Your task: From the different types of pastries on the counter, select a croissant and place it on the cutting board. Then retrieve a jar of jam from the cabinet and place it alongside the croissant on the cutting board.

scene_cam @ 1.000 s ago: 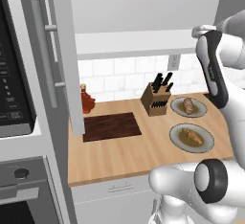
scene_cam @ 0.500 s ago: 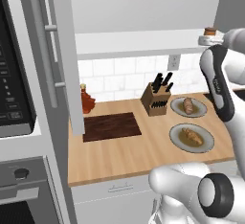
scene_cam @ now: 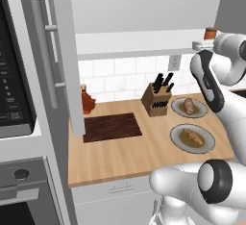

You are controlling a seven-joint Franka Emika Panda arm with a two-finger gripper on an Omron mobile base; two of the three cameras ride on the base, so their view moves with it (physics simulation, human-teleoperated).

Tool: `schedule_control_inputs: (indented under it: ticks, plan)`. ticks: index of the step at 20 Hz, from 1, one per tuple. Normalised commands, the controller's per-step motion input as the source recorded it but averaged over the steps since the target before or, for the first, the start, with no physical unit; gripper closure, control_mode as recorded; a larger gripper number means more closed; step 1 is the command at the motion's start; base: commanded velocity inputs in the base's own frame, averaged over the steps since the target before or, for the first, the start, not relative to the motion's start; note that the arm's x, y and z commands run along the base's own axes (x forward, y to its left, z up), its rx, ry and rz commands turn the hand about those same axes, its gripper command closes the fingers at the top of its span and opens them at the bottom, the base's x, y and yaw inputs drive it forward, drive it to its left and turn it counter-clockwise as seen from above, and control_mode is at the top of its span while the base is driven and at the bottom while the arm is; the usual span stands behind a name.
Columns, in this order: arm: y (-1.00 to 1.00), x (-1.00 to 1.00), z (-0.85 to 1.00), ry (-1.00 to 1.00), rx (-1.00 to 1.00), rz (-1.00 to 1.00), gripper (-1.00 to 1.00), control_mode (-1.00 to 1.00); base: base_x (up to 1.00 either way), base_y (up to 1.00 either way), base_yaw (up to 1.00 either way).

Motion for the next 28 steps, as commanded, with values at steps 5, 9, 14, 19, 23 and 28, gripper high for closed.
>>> schedule_control_inputs:
  ticks: [5,9,14,19,23,28]
  plan:
    - [-0.44,-0.08,0.56,0.07,0.01,-0.15,-1.00,-1.00,0.00,0.00,0.00]
    - [-0.12,-0.18,0.03,-0.12,0.01,-0.07,-1.00,-1.00,0.00,0.00,0.00]
    - [-0.13,-0.03,0.00,-0.03,0.01,-0.06,-1.00,-1.00,0.00,0.00,0.00]
    - [0.03,0.16,-0.39,0.23,0.05,-0.04,-1.00,-1.00,0.00,0.00,0.00]
    - [-0.05,0.56,0.27,0.19,0.16,0.00,-1.00,-1.00,0.00,0.00,0.00]
    - [-0.26,0.31,0.50,0.19,0.19,0.01,-1.00,-1.00,0.00,0.00,0.00]
